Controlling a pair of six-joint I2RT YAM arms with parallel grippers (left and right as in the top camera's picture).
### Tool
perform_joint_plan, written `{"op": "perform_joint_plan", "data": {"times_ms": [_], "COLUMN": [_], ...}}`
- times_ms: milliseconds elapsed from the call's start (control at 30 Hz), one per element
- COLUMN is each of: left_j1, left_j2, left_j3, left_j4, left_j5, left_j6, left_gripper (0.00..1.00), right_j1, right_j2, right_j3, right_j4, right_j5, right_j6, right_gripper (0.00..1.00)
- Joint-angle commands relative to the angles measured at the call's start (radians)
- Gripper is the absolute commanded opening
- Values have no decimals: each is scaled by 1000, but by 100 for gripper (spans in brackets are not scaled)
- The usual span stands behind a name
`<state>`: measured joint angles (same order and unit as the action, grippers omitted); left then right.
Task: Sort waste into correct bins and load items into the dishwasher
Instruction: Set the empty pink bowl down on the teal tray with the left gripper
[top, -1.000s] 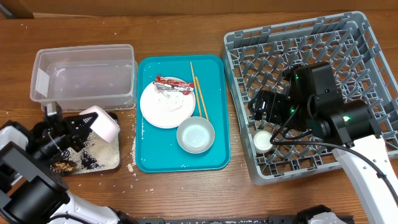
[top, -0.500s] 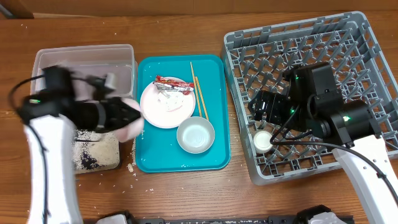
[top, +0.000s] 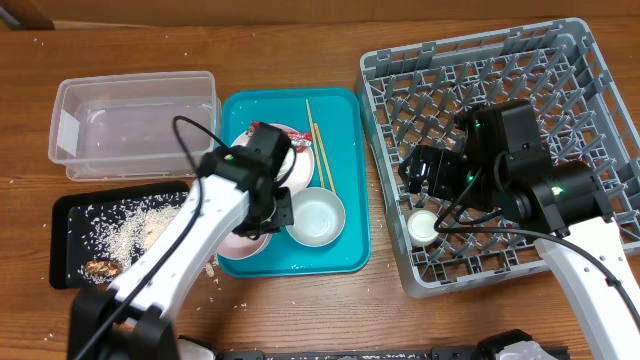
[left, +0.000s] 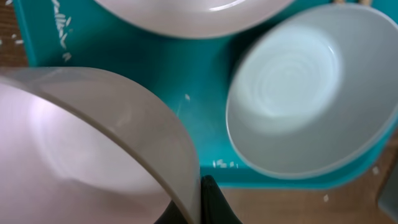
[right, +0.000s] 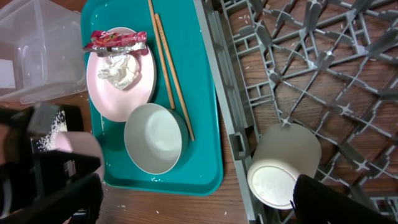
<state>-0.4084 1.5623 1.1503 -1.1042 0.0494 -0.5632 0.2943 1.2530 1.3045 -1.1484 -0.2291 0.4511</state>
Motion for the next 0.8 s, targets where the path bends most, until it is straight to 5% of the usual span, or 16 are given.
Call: {"op": "perform_joint_plan", "data": {"times_ms": [0, 200, 233, 300, 367, 567, 767], "left_j1": [-20, -58, -61, -59, -47, 24, 63], "left_j2": [56, 97, 94, 93, 93, 93, 125], "left_j3": [-3, -3, -2, 2, 23, 189, 212], "left_j4": [23, -11, -12, -11, -7, 65, 346], "left_j5": [-51, -42, -46, -51, -53, -66, -169], "left_j6": [-76, -158, -159, -158, -155, -25, 138], "left_gripper": [4, 6, 15, 53, 68, 79, 80], "right_j1": [0, 0, 0, 0, 0, 0, 0], "right_j2": [0, 0, 0, 0, 0, 0, 0], "right_j3": [19, 19, 19, 19, 19, 19, 19], "right_j4": [14, 20, 21, 24, 27, 29, 29], "right_j5": [0, 3, 3, 3, 3, 3, 3], "right_j6": [-6, -6, -6, -6, -6, -6, -5], "right_gripper": [100, 100, 100, 100, 100, 100, 100]}}
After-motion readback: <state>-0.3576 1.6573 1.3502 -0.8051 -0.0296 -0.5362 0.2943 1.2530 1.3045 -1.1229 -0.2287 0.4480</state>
